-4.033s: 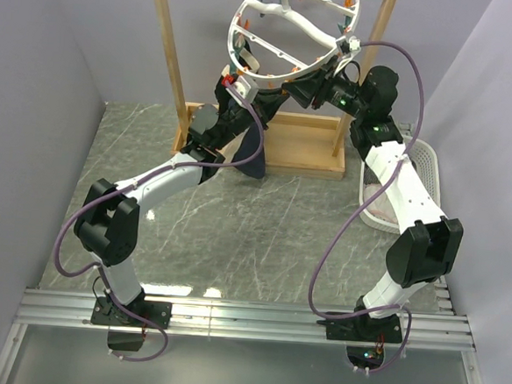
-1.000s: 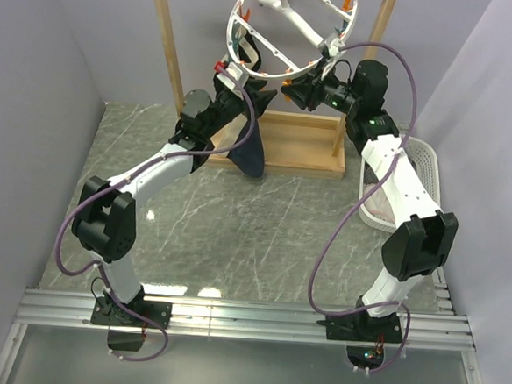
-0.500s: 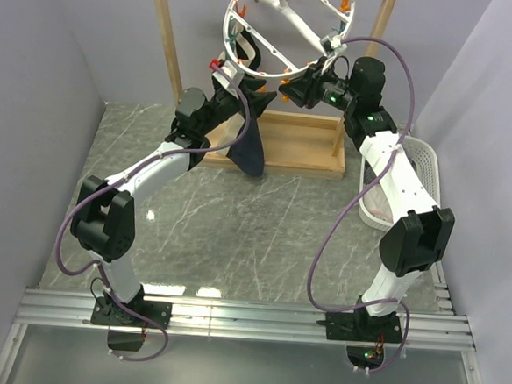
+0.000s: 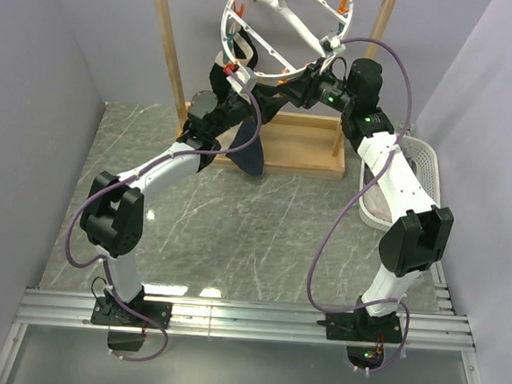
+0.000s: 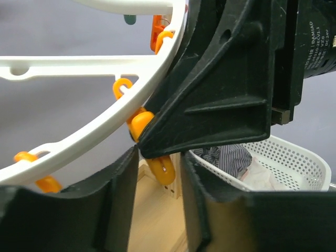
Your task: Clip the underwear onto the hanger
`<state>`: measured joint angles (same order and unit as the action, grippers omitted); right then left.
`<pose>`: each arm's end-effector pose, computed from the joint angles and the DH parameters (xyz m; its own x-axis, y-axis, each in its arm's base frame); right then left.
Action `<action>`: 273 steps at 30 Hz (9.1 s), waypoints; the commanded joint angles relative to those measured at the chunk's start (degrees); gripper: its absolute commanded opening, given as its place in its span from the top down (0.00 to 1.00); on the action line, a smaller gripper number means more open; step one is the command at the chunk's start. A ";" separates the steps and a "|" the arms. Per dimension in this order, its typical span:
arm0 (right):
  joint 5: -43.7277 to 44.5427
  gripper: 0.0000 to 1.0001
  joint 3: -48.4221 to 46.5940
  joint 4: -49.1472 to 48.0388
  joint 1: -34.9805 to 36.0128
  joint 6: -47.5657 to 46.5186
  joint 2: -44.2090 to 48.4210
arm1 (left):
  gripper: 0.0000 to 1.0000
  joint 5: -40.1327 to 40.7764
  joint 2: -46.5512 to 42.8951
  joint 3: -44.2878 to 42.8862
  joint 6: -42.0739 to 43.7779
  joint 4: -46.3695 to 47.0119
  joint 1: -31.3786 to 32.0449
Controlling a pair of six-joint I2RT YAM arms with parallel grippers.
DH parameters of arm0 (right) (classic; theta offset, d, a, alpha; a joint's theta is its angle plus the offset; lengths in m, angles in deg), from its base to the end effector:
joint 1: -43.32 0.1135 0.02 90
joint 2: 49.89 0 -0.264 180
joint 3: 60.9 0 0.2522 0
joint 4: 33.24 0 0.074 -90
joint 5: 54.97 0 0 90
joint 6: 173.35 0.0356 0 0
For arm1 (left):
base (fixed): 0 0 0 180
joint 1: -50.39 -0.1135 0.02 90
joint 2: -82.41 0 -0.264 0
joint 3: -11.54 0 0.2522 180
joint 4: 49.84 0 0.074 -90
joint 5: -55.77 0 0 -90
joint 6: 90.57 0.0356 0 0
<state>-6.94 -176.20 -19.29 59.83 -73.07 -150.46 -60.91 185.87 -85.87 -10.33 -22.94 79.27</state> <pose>0.3890 0.1401 0.4385 -0.1393 0.0971 -0.9855 -0.8410 0.5137 0.1695 0.3698 -0.2222 0.3813 0.1717 -0.2677 -0.9481 0.8402 0.5422 -0.0009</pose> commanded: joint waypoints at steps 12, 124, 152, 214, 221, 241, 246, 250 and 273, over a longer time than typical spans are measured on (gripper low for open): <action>3.39 0.71 -2.00 -1.42 1.42 6.50 0.38 | 1.00 1.80 -0.19 -1.16 1.14 1.35 1.53; 12.09 1.00 -4.73 -1.59 2.38 9.67 -0.24 | 0.16 -20.62 -3.61 31.28 1.72 4.18 -26.95; 10.07 1.00 -4.37 -2.30 2.38 8.44 -0.32 | 0.29 -22.91 -4.67 23.36 81.38 -16.70 -28.62; 6.73 1.00 -5.60 -3.00 2.38 9.58 -3.05 | 0.21 -30.46 -5.02 28.82 82.53 0.74 -23.96; 6.64 1.00 -5.60 -3.09 2.38 9.40 -3.14 | 0.18 -27.82 -3.18 27.85 84.91 -0.25 -26.16; 5.94 1.00 -6.66 -3.35 2.30 10.81 -4.28 | 0.10 -19.20 11.77 19.49 74.28 23.84 -27.04; 5.94 1.00 -6.74 -3.26 2.30 10.90 -4.28 | 0.06 -23.68 8.00 23.79 72.95 25.52 -25.81; 5.77 1.00 -6.74 -3.26 2.30 11.16 -4.54 | 0.05 -23.42 6.49 25.30 70.59 27.45 -24.23; 5.41 1.00 -6.75 -3.00 2.38 11.51 -4.63 | 0.02 -30.62 1.66 30.31 79.70 25.34 -21.24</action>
<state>-0.65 -179.67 -19.75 62.17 -62.12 -154.77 -87.14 189.91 -55.82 64.11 3.57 57.57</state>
